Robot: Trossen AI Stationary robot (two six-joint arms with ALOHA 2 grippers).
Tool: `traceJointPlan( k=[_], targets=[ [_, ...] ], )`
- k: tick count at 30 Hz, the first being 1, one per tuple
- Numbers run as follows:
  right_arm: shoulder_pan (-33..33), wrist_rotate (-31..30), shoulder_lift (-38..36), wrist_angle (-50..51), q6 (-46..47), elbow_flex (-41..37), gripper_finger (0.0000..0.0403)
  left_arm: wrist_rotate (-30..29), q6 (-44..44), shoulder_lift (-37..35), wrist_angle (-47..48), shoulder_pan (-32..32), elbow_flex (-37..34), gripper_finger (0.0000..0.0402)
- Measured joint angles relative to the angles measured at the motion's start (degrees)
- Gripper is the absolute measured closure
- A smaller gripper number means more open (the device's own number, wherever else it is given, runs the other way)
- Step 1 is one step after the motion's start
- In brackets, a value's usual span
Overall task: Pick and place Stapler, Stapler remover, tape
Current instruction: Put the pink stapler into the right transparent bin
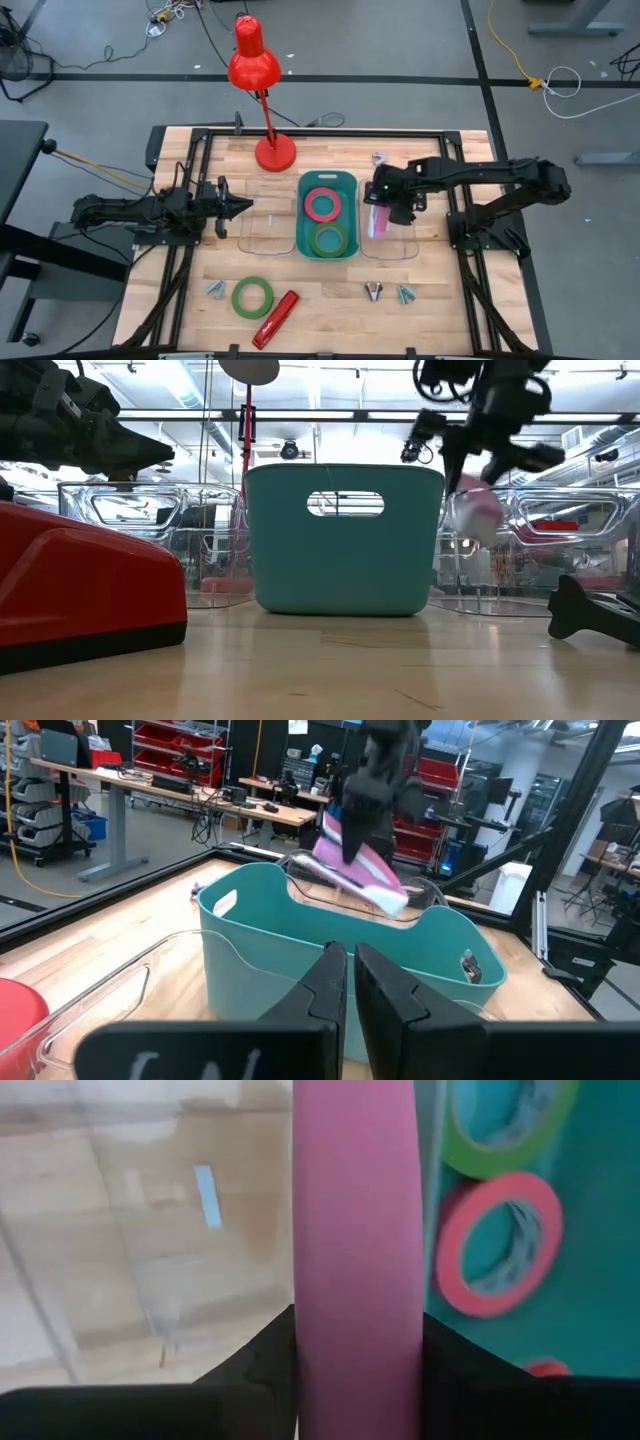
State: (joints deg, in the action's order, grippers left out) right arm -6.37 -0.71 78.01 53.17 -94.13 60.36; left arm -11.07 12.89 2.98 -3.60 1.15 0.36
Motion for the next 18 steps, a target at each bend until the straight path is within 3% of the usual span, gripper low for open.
traceJointPlan(
  k=[7,18],
  targets=[
    [-0.4,2.7,2.9,-2.0,-1.5,-4.9,0.0274,0.0,0.0,0.0,0.0,0.0,0.0,0.0374],
    [-0.2,5.3,9.0,-8.6,-1.0,-5.0,0.0274,0.0,0.0,0.0,0.0,0.0,0.0,0.0374]
  ],
)
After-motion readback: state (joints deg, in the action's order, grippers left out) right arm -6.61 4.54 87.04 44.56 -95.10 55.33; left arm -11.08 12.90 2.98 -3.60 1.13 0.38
